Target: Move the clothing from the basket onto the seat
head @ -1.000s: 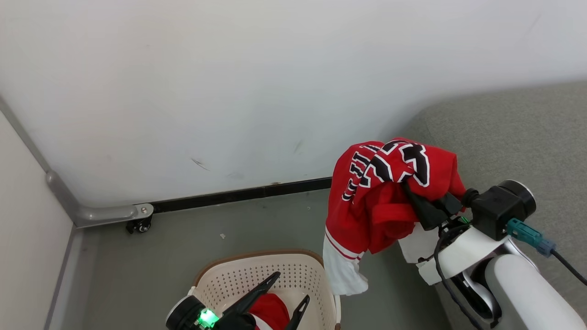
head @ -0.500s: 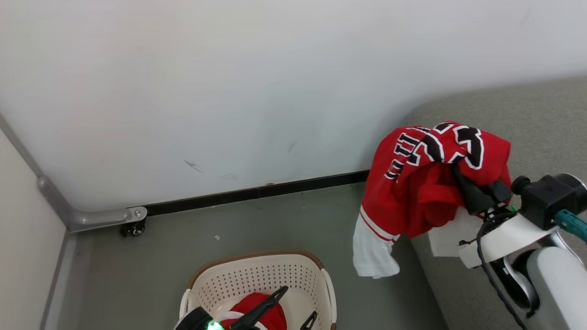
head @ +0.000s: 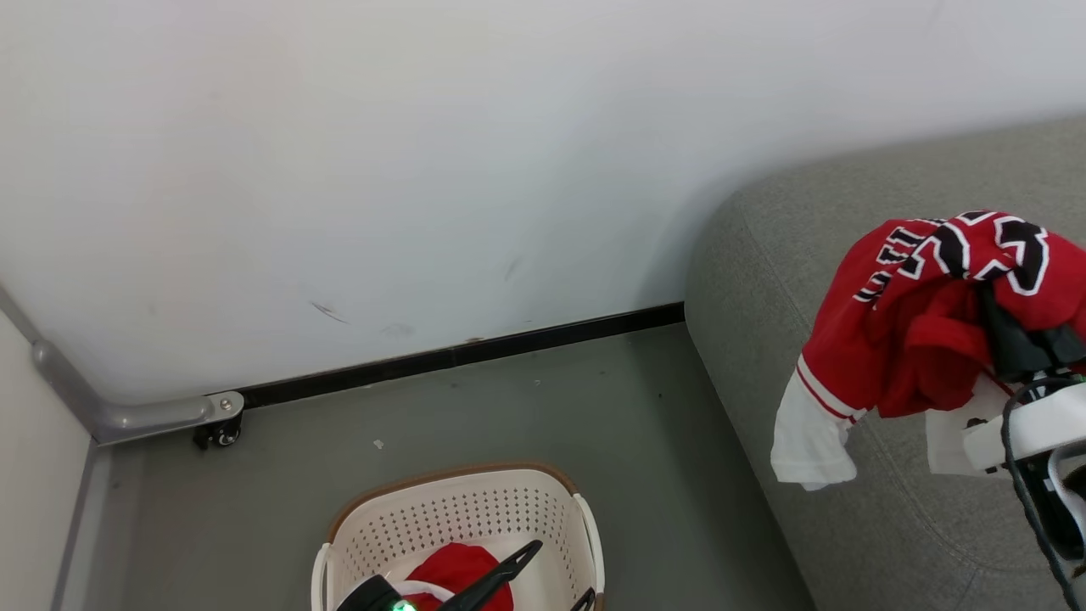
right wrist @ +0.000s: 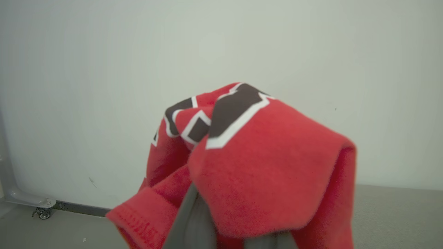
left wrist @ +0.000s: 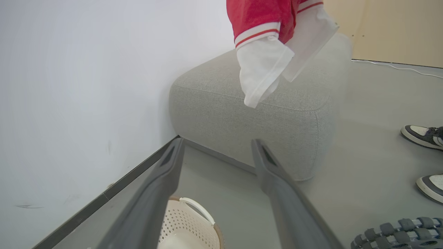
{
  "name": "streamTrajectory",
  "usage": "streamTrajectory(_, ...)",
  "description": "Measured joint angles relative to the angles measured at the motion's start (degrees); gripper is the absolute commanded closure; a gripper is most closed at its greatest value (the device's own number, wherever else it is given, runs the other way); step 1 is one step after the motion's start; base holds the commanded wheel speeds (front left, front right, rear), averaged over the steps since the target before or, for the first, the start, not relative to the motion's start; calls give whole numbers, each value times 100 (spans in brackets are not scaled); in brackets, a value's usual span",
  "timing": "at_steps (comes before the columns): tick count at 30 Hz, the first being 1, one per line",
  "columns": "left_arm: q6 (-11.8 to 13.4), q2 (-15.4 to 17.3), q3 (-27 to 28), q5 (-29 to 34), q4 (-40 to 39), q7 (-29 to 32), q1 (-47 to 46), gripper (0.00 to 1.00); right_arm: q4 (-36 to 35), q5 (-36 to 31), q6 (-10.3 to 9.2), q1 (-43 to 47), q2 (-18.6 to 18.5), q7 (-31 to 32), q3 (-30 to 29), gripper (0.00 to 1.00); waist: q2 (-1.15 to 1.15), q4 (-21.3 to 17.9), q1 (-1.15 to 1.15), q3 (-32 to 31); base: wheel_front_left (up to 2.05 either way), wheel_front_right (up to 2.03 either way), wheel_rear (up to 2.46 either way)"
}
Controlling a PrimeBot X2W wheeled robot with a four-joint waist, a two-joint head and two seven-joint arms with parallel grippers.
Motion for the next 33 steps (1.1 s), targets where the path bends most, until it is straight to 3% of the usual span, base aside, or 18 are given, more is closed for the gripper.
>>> streamTrajectory(13, -18, 86, -146, 62, -70, 0, 7, 0, 255, -63, 0, 113, -321, 0, -678, 100, 0, -324, 0, 190, 0, 0, 0)
streamTrajectory(33, -22, 363, -615, 101, -82, 0, -95, 0, 152, -158, 0, 112, -94, 0, -1073, 100, 0, -1047, 0, 698, 0, 0, 0)
